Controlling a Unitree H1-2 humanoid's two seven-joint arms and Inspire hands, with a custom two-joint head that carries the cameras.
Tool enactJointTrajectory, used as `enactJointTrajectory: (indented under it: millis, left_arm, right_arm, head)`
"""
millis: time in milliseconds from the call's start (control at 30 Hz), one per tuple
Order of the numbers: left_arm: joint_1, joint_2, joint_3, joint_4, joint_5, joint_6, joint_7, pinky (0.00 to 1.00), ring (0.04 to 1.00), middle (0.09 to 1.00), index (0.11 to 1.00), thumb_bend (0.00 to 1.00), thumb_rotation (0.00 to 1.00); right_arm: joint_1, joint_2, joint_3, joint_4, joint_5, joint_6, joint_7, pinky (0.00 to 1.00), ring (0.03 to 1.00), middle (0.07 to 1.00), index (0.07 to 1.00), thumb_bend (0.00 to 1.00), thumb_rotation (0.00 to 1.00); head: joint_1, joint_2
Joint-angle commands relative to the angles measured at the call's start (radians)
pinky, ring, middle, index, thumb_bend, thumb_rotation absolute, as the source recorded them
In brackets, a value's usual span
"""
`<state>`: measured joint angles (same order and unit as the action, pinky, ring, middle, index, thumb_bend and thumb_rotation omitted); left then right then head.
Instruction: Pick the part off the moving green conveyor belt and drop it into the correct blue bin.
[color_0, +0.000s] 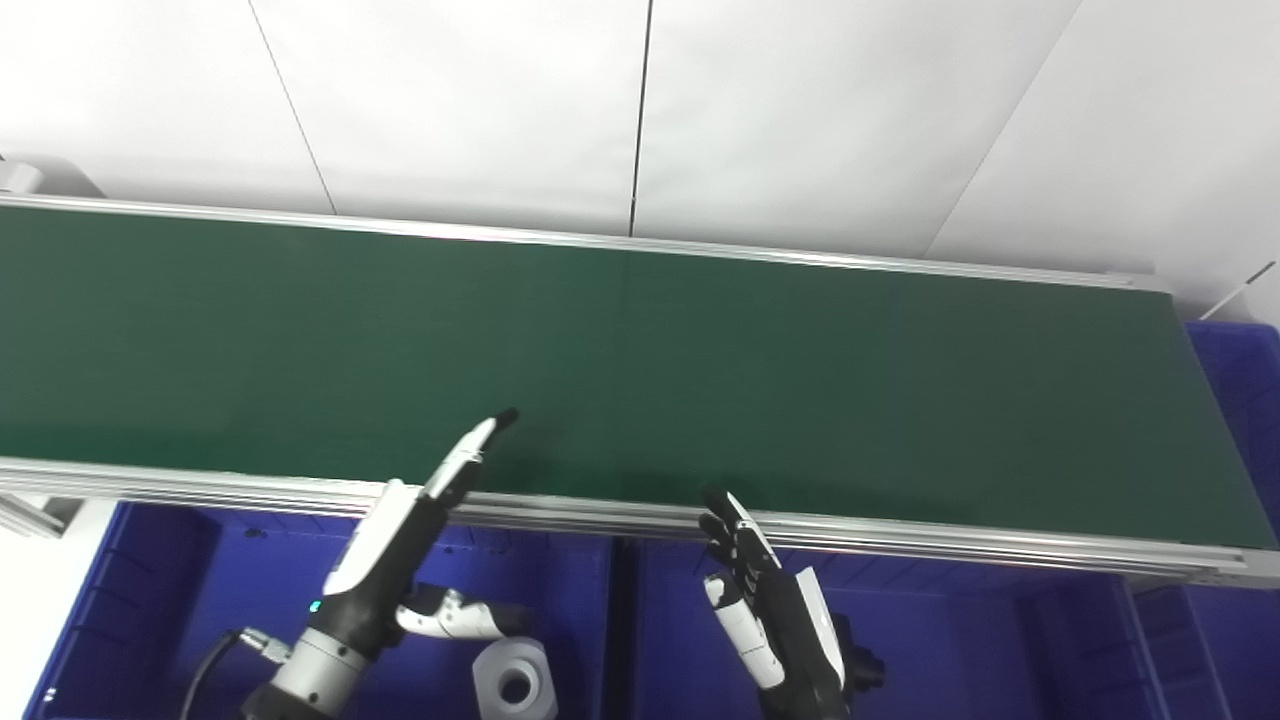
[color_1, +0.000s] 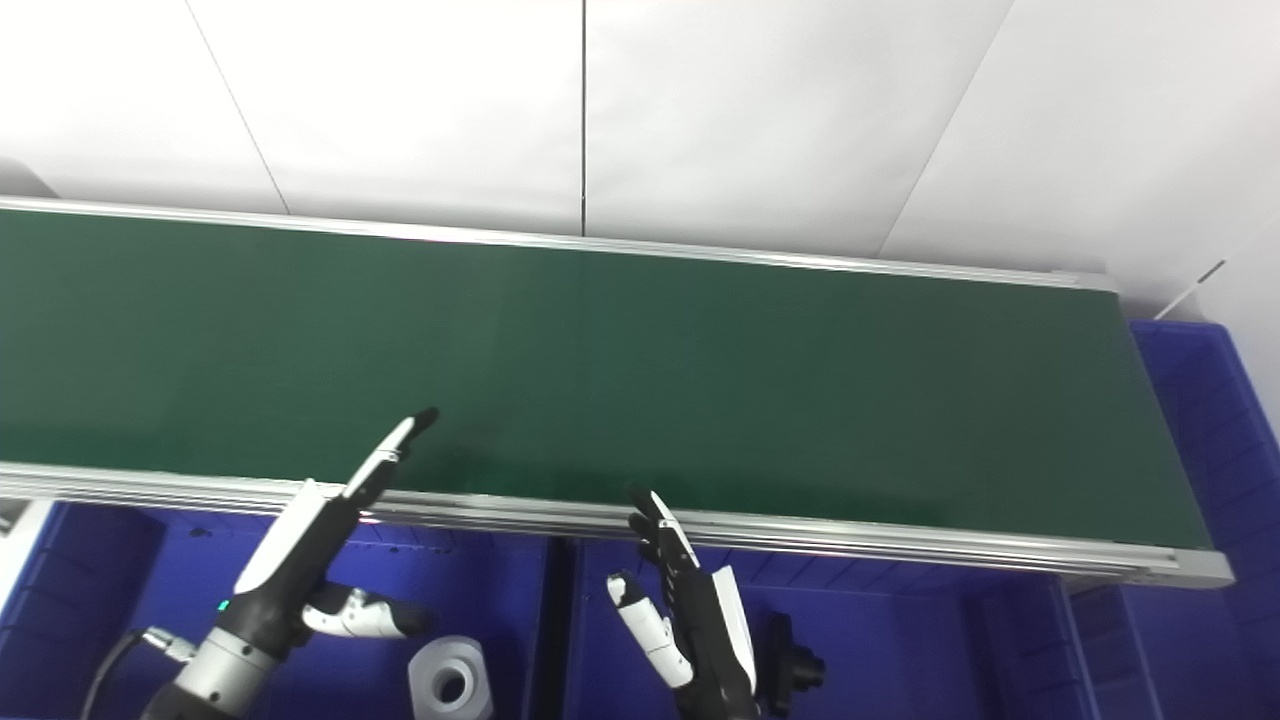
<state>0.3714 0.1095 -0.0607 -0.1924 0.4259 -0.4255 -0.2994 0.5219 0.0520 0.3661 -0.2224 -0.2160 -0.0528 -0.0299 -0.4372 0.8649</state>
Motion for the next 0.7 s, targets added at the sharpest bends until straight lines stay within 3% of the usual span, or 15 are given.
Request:
enactJointTrajectory:
  millis: [0,167,333,367,667]
  left_arm:
    - [-0.013,0.022,-0.023,-0.019,0.004,-0.036,0.038,0.93,1.000,1.000,1.000,0.82,0.82]
    - [-0.017,0.029,-0.069,-0.051,0.015,0.015,0.040,0.92,0.996,1.000,1.000,0.82,0.82]
    - [-0.017,0.025,-0.095,-0.089,0.040,0.078,0.044,0.93,1.000,1.000,1.000,0.84,0.83]
    - [-0.017,0.025,-0.098,-0.103,0.039,0.101,0.037,0.94,1.000,1.000,1.000,0.85,0.83]
    - [-0.027,0.058,-0.116,-0.140,-0.036,0.185,0.021,0.93,1.000,1.000,1.000,0.85,0.82]
  right_arm:
    - [-0.014,0.103,0.082,-0.013,-0.012,-0.035,-0.008,0.96,0.948,0.960,0.923,0.84,0.93]
    - [-0.021,0.088,0.071,-0.063,0.003,0.001,0.006,0.95,0.931,0.951,0.916,0.85,0.93]
    - [-0.022,0.078,0.063,-0.083,0.009,0.005,0.006,0.90,0.893,0.930,0.900,0.83,0.90]
    - [-0.025,0.078,0.061,-0.085,0.005,0.010,0.005,0.90,0.887,0.926,0.898,0.82,0.90]
    - [-0.040,0.090,0.070,-0.096,-0.004,0.058,0.005,0.91,0.900,0.929,0.895,0.83,0.90]
  head:
    - [0.011,0.030]
    - [0.052,0.071]
    - [0.042,0.095]
    - [0.021,0.115]
    - [-0.044,0.117]
